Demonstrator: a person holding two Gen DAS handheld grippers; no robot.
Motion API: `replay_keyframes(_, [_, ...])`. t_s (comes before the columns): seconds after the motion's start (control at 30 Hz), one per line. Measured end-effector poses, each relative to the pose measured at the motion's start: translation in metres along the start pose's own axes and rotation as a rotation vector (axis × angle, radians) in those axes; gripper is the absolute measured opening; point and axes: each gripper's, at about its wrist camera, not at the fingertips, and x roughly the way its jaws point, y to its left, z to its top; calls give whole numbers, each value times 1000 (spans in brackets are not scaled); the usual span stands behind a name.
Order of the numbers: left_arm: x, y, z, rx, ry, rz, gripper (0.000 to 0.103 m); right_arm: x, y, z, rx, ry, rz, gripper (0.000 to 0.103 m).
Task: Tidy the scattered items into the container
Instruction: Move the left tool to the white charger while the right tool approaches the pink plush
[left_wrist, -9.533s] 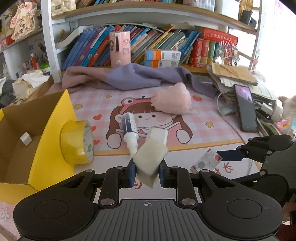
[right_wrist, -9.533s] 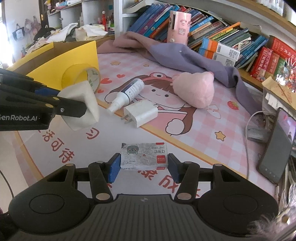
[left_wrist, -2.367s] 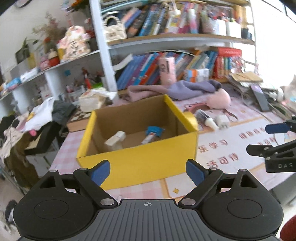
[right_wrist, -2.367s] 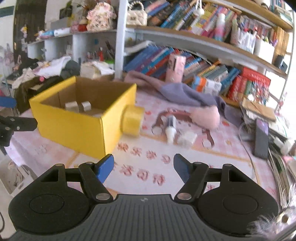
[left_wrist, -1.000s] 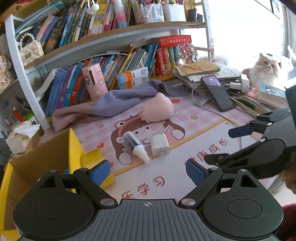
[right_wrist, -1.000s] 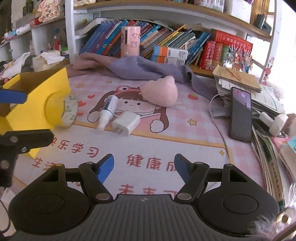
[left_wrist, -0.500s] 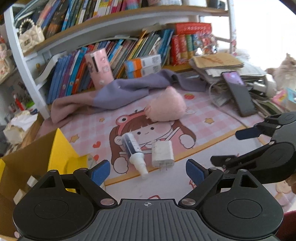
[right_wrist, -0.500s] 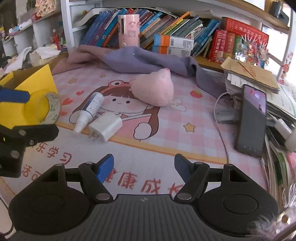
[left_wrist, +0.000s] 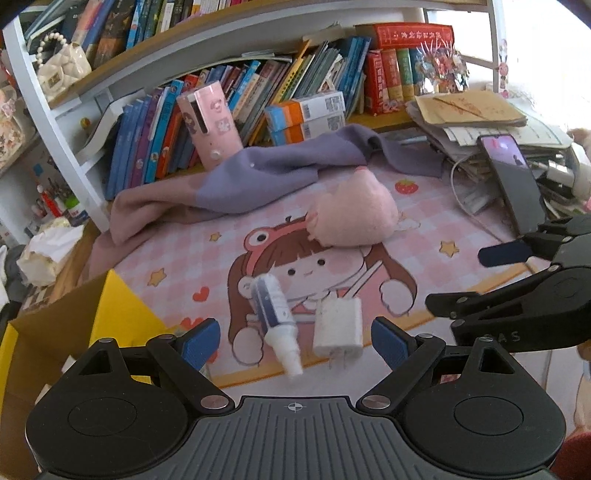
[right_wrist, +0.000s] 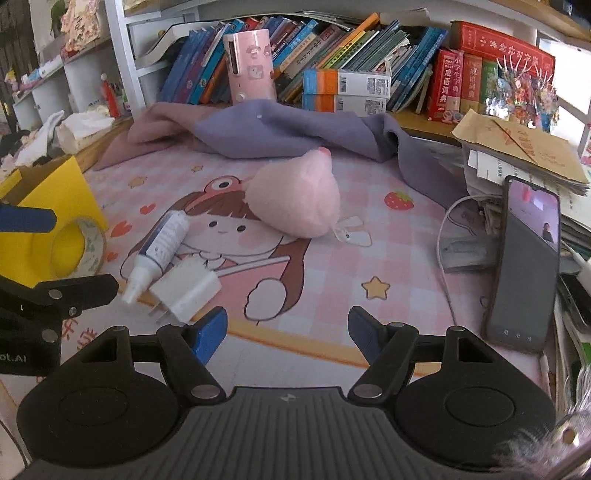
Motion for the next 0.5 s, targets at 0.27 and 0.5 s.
replay_keyframes(0.27, [19,-4,14,-19,33,18,91,12,-19,14,33,-7,16,71])
replay_keyframes(0.5, [41,-5,19,-31,64,53,91,19,-34,25,49,-34,9,71])
